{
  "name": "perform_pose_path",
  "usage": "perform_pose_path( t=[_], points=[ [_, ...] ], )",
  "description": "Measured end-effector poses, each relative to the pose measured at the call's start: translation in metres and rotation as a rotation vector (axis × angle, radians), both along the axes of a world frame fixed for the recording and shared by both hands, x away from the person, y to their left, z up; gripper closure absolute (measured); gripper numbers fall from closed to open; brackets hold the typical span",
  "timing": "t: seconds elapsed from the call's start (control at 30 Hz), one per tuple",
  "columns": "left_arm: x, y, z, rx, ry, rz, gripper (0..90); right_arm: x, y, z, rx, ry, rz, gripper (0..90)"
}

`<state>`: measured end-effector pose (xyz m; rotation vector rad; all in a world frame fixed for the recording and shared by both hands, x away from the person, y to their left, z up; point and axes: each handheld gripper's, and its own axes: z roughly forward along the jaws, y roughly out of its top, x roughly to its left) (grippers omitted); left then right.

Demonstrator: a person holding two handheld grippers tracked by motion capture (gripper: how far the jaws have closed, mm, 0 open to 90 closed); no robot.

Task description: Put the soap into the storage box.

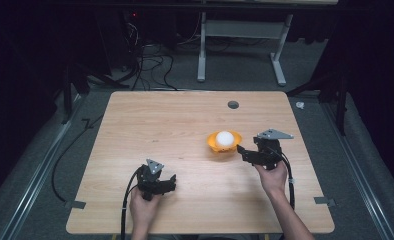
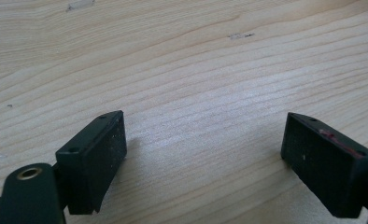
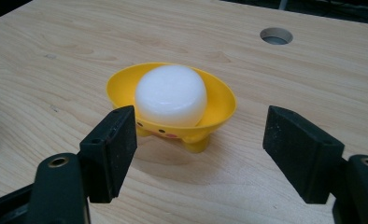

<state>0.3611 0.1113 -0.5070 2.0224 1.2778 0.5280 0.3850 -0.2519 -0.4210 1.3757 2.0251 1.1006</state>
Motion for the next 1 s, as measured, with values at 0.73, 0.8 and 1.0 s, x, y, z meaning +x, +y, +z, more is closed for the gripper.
perform_pose_path(
  t=[0.73, 0.8, 1.0],
  points=[
    [0.0, 0.0, 0.0, 0.0, 0.0, 0.0, 14.6, -0.02, -0.014, -0.006, 0.032, -0.003, -0.031, 27.3],
    [0.0, 0.0, 0.0, 0.0, 0.0, 0.0, 14.6, -0.021, -0.015, -0.007, 0.034, -0.004, -0.031, 27.4],
    [0.0, 0.0, 0.0, 0.001, 0.0, 0.0, 14.6, -0.026, -0.019, -0.008, 0.036, -0.002, -0.04, 27.6]
  ],
)
